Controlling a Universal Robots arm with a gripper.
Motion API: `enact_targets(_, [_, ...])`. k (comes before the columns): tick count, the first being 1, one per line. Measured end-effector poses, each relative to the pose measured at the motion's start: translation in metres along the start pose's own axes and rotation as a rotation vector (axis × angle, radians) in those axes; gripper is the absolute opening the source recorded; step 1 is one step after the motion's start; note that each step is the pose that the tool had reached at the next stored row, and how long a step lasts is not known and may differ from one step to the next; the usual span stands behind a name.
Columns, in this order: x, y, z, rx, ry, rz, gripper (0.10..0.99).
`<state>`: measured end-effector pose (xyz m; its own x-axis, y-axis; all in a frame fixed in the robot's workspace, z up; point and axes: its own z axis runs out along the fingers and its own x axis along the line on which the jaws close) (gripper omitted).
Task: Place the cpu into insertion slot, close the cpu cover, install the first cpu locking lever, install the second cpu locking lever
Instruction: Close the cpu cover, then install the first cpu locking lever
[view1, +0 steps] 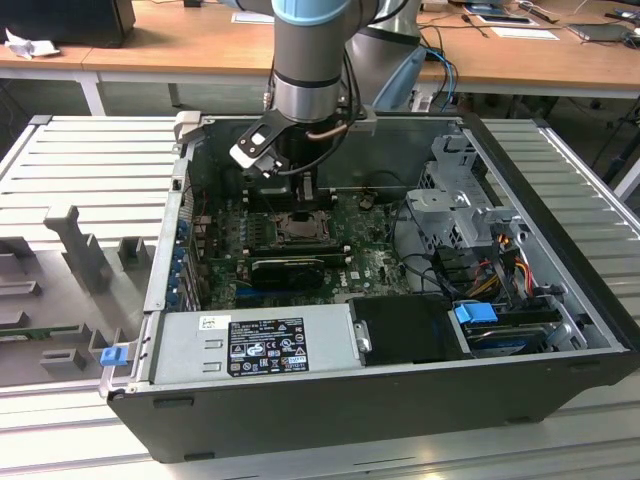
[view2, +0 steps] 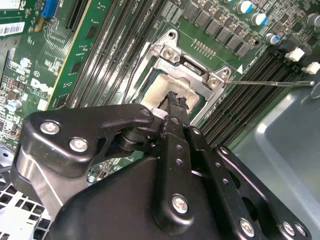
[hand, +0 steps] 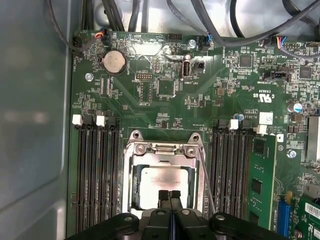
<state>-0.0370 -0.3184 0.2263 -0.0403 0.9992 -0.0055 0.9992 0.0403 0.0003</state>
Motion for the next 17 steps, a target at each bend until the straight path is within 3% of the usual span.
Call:
enact_targets(5, [0.0,-0.0016,-0.0005,0.0,-0.0002,0.0,0.106])
enact_targets(17, [0.0,-0.0015,-0.0106,0.0,-0.0001,0.0,0.106])
